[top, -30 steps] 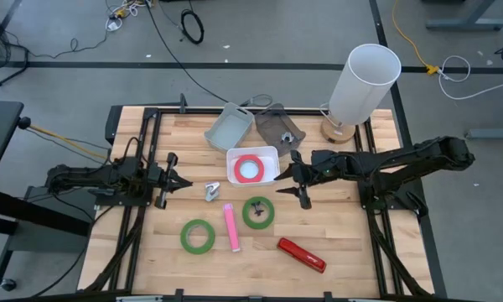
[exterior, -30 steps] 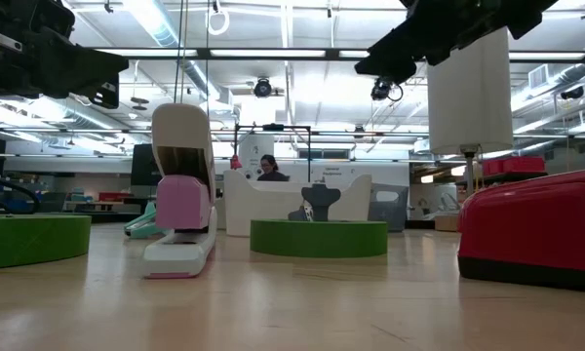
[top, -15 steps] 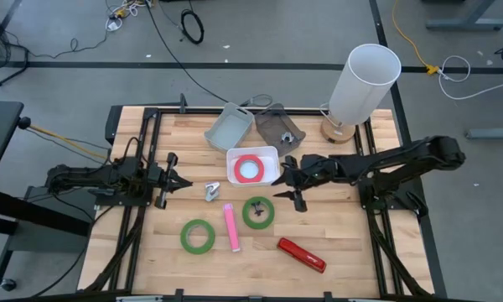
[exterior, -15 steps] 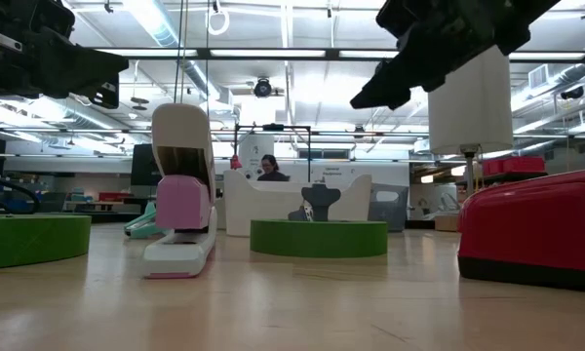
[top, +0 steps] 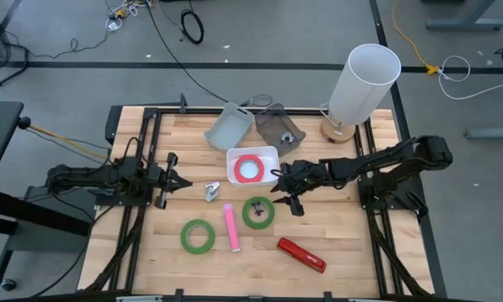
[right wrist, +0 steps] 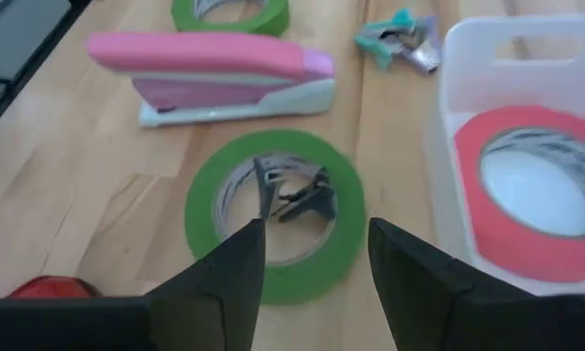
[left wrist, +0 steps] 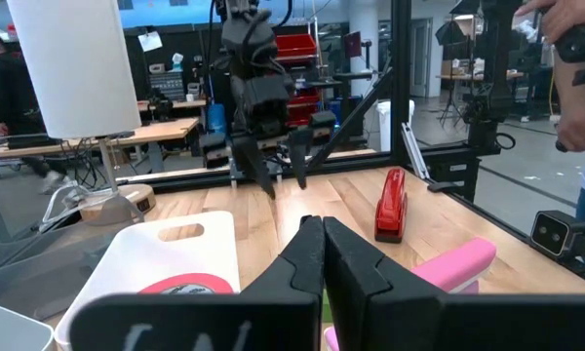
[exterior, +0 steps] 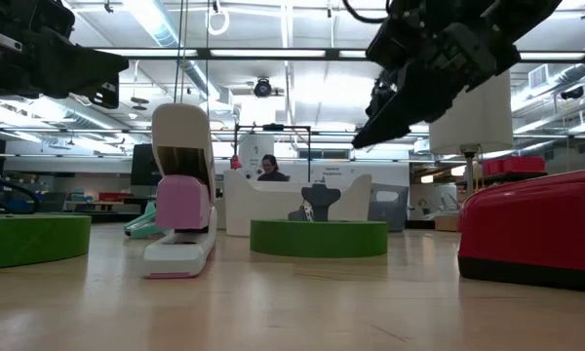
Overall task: Pick and place Stapler, Stapler remover, tape
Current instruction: Put the black staple remover into the black bin
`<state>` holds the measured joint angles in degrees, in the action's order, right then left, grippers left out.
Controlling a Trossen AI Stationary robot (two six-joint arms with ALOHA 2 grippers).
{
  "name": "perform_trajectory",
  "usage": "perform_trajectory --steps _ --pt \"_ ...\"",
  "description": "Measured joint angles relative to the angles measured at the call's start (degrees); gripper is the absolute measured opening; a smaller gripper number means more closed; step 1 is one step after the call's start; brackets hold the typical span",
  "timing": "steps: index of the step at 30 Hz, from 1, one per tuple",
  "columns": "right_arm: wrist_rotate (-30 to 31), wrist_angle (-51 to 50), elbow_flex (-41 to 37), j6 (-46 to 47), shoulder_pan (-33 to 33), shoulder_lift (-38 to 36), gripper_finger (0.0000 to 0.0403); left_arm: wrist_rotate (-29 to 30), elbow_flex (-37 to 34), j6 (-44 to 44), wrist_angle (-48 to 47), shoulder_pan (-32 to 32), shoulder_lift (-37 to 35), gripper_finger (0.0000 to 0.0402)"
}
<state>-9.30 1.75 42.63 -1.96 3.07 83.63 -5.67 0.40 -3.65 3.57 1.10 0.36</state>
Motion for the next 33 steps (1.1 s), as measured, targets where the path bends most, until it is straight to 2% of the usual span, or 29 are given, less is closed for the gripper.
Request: perform_trajectory --steps 6,14,21,29,33 --pt "-2.3 2.8 0.0 0.1 1.6 3.9 0.0185 0.0 0.0 0.0 0.0 0.0 0.0 0.0007" --pt "-2.3 6.4 0.0 0.3 4.0 7.0 0.0185 0.0 0.0 0.0 0.0 0.0 0.0 0.0007" --pt "-2.1 9.6 0.0 4.2 4.2 10.4 0.0185 0.0 0.0 0.0 0.0 0.0 0.0 0.0007" --pt "1.8 14.1 0.0 7.4 4.2 13.0 0.0185 0.0 0.0 0.0 0.0 0.0 0.0 0.0007" --pt "1.7 14.6 0.0 7.5 4.2 13.6 0.0185 0.0 0.0 0.0 0.0 0.0 0.0 0.0007"
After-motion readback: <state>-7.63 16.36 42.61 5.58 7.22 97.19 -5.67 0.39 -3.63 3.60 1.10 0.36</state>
